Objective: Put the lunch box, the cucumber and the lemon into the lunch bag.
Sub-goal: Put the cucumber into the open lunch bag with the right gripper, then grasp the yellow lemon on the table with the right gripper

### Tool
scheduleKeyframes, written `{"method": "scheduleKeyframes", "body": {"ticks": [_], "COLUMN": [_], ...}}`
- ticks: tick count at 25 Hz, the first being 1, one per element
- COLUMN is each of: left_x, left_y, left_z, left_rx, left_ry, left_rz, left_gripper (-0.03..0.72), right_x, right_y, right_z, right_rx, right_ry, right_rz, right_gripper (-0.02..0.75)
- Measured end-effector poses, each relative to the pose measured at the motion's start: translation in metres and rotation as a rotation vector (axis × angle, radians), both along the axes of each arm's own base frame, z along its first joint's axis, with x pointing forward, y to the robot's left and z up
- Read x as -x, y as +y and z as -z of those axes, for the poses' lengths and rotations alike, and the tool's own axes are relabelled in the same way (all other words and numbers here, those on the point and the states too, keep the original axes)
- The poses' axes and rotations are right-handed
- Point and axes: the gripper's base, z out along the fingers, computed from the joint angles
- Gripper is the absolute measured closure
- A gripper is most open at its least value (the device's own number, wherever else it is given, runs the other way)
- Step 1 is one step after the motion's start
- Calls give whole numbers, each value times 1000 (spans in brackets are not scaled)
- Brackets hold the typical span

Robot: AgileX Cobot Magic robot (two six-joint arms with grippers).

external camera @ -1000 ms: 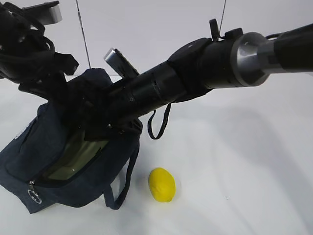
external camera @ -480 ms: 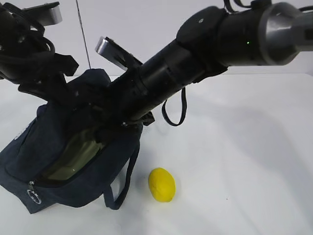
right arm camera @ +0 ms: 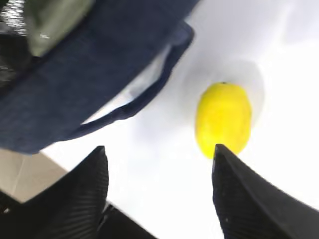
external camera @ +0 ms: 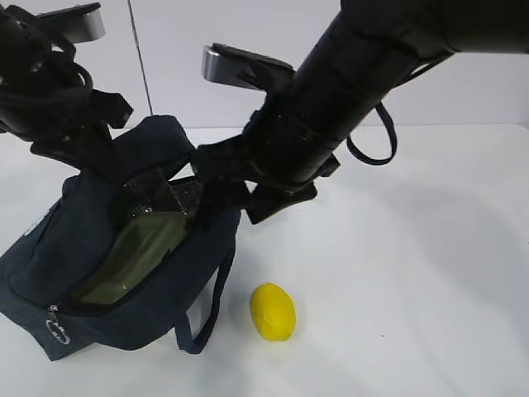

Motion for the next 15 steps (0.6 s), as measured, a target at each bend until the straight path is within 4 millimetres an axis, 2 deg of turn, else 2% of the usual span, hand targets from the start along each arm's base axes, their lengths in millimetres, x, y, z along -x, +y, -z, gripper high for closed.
{"method": "scheduleKeyframes", "body": {"ticks": [3,10,15], "left_x": [0,0,0], "left_y": [0,0,0], "left_z": [0,0,0], "left_rx": [-1,-1,-1], "left_ry": [-2,-2,-2], "left_rz": [0,0,0], "left_gripper": [694,694,694], "right_x": [6,22,22], "right_y": [-10,-25,-29], "right_z": [13,55,64], "right_rx": [69,86,98], "right_ry": [21,8,-39], "right_rz": [50,154,160], "right_gripper": [243,243,243]}}
